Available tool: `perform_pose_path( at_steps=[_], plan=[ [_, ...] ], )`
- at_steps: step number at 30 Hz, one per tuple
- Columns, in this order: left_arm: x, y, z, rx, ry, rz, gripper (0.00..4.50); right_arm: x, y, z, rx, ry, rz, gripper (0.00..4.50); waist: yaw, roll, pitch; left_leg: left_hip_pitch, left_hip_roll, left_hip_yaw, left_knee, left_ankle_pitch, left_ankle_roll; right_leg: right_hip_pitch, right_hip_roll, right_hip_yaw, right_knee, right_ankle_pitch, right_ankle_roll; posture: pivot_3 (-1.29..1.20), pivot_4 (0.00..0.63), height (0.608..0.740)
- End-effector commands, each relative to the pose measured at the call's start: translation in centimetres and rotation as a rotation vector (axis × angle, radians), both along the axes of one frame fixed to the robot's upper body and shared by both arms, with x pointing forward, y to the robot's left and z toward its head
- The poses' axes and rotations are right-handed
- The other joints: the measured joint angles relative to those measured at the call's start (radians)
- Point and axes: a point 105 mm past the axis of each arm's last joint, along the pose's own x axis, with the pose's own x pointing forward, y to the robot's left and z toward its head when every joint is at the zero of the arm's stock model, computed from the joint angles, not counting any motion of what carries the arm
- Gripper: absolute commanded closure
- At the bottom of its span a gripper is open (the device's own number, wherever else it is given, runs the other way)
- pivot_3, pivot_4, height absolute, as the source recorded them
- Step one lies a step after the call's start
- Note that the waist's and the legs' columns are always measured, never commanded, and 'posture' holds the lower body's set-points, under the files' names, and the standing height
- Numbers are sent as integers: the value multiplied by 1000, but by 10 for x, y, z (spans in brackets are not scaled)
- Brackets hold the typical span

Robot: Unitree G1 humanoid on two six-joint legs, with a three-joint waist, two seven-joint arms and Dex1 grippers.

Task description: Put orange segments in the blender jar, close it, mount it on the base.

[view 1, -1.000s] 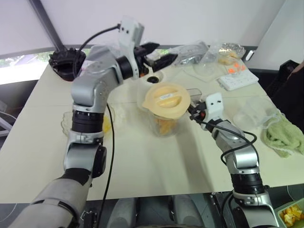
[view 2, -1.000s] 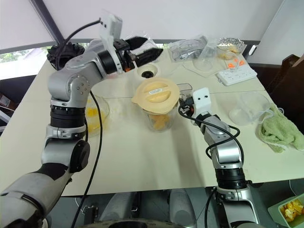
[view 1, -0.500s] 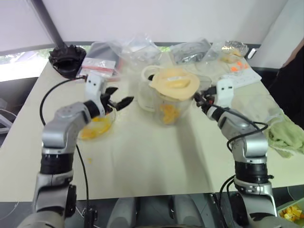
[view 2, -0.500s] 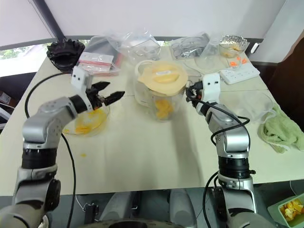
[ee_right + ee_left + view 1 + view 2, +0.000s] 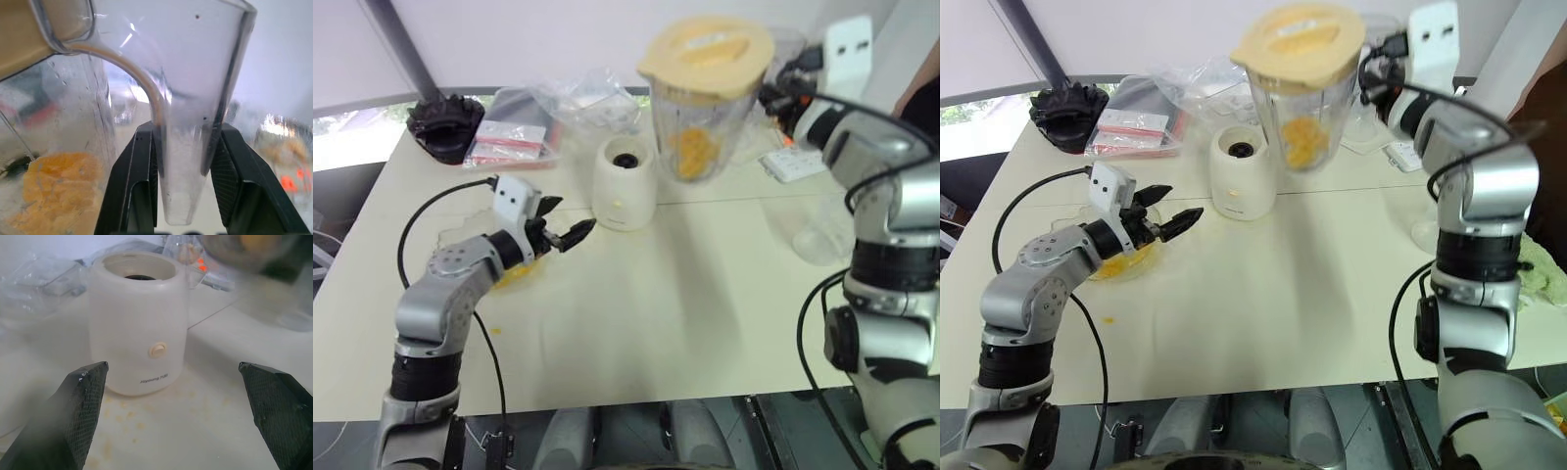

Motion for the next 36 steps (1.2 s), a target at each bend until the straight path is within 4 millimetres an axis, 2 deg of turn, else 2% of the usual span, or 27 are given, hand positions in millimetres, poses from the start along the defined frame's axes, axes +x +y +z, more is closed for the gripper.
perform_pose_path(
  at_steps=[1, 5, 10, 14, 23, 36],
  plan=[
    [-7, -3, 11, 36, -88, -9, 47, 4, 21, 48, 8, -141, 53, 3594, -1, 0, 0, 0, 0, 0, 0, 0, 0, 0, 0, 0, 0, 0, 0, 0, 150, 740],
    [-10, -2, 9, 58, -104, 16, 47, 23, 45, 62, 42, -158, 67, 3594, -1, 0, 0, 0, 0, 0, 0, 0, 0, 0, 0, 0, 0, 1, -1, 0, 150, 740],
    [-15, 3, 10, 57, -111, 47, 47, 39, 62, 68, 107, -168, 71, 3594, 9, 0, 0, -1, 0, 0, -1, 0, 0, 0, -1, 0, 0, 1, -1, 0, 150, 740],
    [-16, 8, 11, 62, -119, 86, 47, 51, 83, 62, 177, -133, 75, 3594, 6, 0, 0, -2, 0, -1, -1, 0, 0, -2, -1, 0, 0, 1, -1, 0, 150, 740],
    [-14, 7, 10, 78, -119, 100, 47, 60, 85, 38, 175, -65, 59, 3594, 4, 1, 1, -2, -1, -1, -3, 0, 0, -3, -1, 0, 0, 1, -1, 0, 150, 740],
    [-4, 3, 11, 97, -114, 85, 47, 54, 88, 10, 207, 26, 26, 3594, 1, 1, 1, -2, -1, -1, -2, 0, 0, -3, 0, 0, 2, 1, -1, 0, 150, 740]
  ],
)
